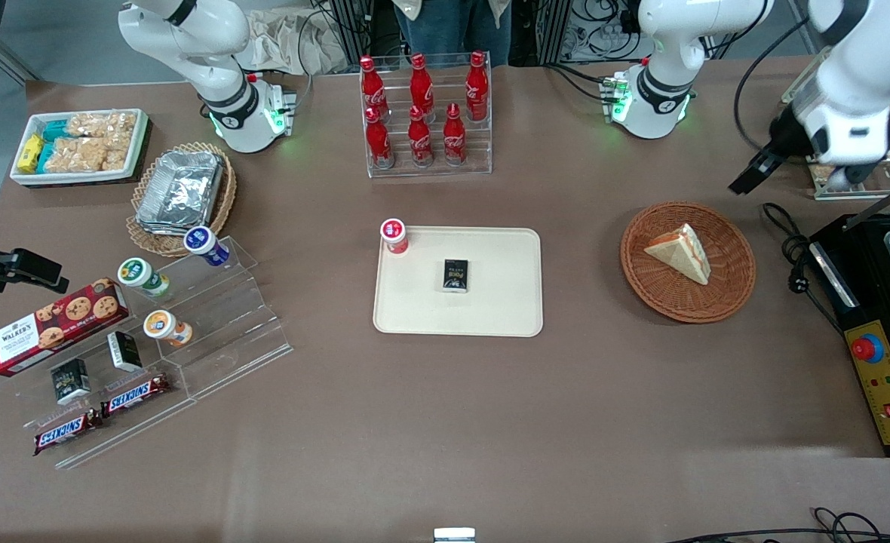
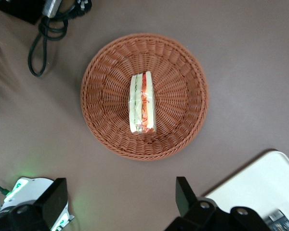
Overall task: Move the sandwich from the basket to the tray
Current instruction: 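Lower the open left gripper over the wrapped sandwich in the basket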
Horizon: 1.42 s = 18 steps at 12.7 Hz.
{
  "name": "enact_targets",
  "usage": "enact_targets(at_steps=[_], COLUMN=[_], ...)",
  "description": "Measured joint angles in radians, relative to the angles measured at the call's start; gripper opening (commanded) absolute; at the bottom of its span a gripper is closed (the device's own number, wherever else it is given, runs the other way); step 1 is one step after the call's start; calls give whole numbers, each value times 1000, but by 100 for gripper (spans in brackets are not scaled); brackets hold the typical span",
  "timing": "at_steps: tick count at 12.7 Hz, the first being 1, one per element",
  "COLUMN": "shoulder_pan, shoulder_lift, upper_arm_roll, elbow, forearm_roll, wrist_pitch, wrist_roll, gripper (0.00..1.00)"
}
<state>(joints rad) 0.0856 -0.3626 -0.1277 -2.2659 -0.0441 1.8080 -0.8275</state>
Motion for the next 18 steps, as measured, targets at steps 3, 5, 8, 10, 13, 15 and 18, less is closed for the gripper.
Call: enact_targets(at_steps=[3,5,8,10,13,15,18], shoulder_pan=[-1,-1,3,12,35,36,36], shoulder_lift=[109,141,186,223,265,302,359], upper_arm_roll=[-47,-82,-82,-80,-79,-77,-62], elbow=[-83,-188,-271,-285,-303,-310,-311], forearm_roll=[2,9,36,57,66,66,67], wrist_pitch=[173,321,441,484,553,605,659], wrist_roll=[-76,-116,-123,-125,-125,-125,-125], gripper=[100,100,100,100,100,100,90])
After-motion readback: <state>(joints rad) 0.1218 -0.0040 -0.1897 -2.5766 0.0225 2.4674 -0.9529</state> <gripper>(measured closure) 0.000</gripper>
